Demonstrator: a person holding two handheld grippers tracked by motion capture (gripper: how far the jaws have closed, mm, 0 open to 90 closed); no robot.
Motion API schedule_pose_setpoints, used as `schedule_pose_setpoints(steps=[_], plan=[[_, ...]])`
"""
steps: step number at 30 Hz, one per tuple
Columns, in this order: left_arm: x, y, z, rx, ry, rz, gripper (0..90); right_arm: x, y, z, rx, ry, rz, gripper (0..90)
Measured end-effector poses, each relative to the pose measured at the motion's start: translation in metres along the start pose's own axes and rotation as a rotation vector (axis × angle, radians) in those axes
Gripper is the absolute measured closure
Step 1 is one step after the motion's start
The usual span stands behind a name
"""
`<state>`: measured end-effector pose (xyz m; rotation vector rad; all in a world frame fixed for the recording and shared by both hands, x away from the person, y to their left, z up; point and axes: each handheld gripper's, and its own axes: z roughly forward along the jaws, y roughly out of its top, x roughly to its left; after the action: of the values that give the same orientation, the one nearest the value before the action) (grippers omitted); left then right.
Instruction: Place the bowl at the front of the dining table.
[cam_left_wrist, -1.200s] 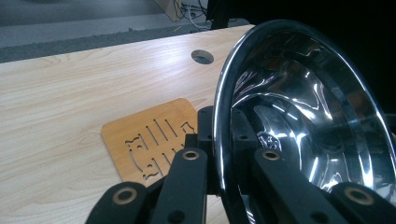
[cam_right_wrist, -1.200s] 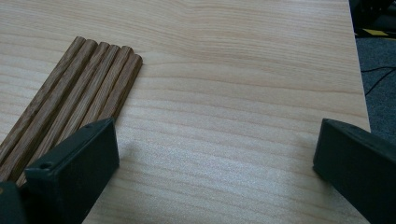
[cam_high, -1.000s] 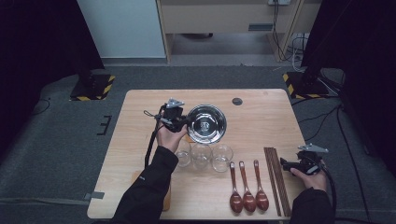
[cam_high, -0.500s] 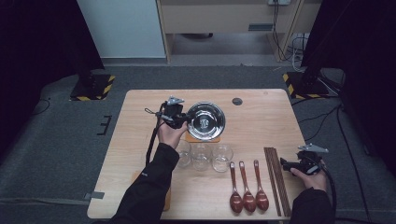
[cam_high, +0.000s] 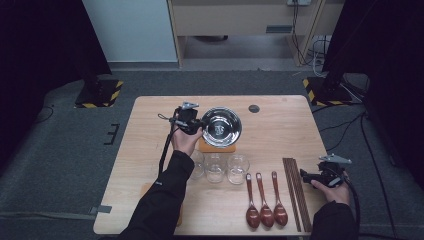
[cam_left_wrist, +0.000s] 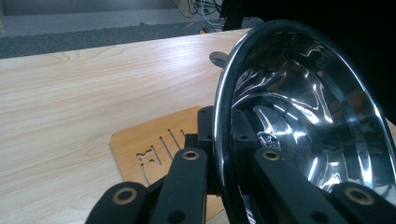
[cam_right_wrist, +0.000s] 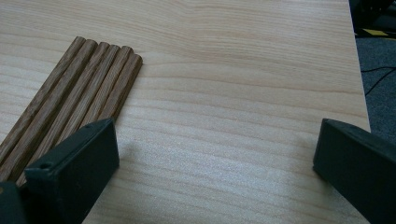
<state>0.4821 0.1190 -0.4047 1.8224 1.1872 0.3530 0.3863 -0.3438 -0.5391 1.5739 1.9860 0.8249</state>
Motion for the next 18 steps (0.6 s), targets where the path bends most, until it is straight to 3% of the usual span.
schedule_pose_setpoints(steps=[18], plan=[[0.002,0.011,0.020,0.015,0.028,-0.007,85.9,0.000,0.000,0.000,0.000,0.000,0.000,0.3]])
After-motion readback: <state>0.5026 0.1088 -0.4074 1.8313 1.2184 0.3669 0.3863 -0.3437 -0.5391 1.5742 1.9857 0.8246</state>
